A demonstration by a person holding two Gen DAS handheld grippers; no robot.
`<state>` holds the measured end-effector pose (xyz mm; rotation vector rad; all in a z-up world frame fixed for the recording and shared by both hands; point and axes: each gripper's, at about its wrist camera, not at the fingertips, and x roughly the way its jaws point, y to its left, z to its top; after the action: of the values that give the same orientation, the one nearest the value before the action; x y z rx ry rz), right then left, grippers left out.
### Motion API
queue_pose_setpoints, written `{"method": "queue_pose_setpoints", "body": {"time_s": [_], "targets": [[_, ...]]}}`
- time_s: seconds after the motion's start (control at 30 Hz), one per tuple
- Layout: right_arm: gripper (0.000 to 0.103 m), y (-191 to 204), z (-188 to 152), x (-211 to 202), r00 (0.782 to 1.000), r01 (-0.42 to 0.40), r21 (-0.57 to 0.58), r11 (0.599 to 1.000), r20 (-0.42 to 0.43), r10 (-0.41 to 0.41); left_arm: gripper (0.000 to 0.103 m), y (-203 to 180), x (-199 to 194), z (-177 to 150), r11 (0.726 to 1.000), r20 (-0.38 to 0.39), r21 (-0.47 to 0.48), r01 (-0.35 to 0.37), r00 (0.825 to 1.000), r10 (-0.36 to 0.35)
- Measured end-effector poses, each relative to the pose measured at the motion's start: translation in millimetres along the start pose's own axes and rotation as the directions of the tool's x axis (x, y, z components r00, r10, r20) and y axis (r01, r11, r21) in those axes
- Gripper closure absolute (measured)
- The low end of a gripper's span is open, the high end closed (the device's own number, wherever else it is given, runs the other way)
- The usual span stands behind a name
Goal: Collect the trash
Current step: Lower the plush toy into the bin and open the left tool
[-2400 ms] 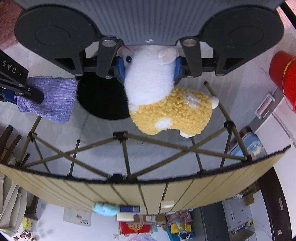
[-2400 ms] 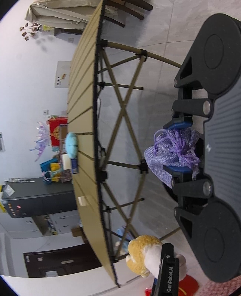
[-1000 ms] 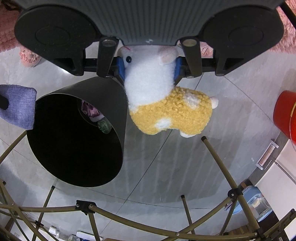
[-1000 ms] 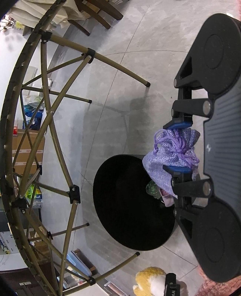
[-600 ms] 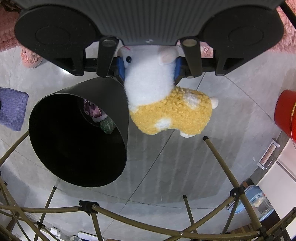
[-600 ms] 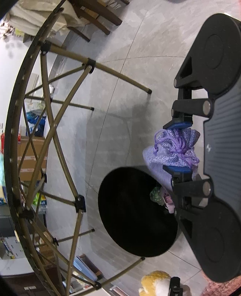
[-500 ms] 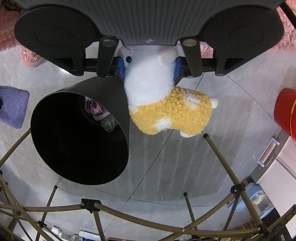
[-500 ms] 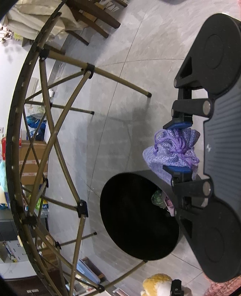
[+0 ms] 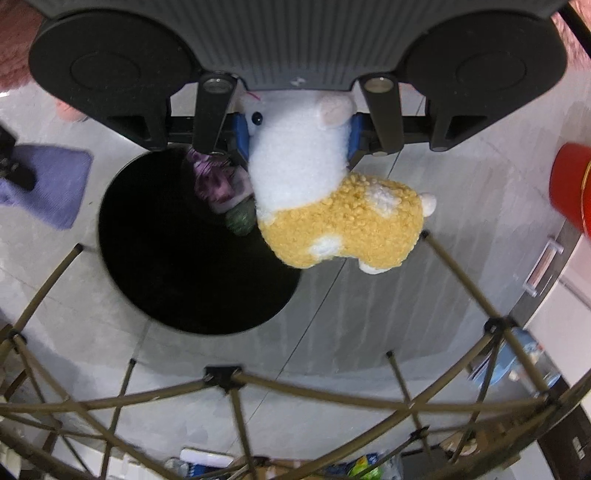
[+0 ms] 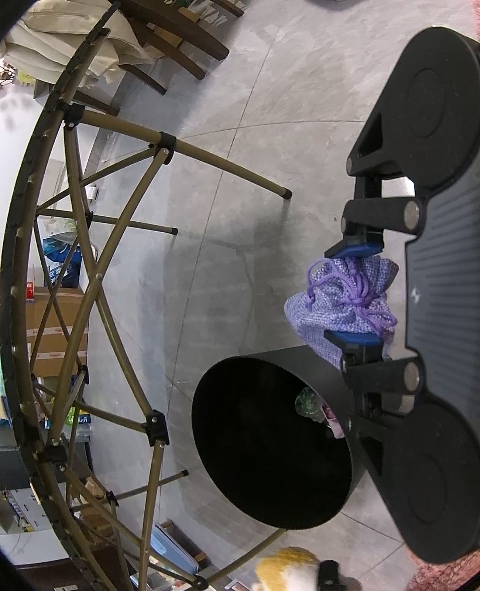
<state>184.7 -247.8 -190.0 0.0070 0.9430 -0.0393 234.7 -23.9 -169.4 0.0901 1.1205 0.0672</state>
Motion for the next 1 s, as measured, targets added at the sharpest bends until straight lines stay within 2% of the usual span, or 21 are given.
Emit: {"method": "queue_pose_setpoints", "body": {"time_s": [0.4, 0.8, 1.0], "targets": [[0.066, -6, 0, 7, 0.999, 0.027, 0.017, 0.999, -0.02, -0.026, 0.054, -48, 2, 29, 0.997, 0.014, 0.044, 0.07, 0.997, -0.071], [0.066, -9, 11, 14, 0.999, 0.053, 0.032, 0.998, -0.011, -0.052, 0.054, -76, 12, 42, 0.994, -0.011, 0.034, 0.108, 0.994, -0.108], [0.066, -13, 16, 19, 0.998, 0.07, 0.043, 0.997, -0.011, -0.069, 0.054, -87, 28, 48, 0.993, -0.058, 0.007, 0.122, 0.991, -0.121]]}}
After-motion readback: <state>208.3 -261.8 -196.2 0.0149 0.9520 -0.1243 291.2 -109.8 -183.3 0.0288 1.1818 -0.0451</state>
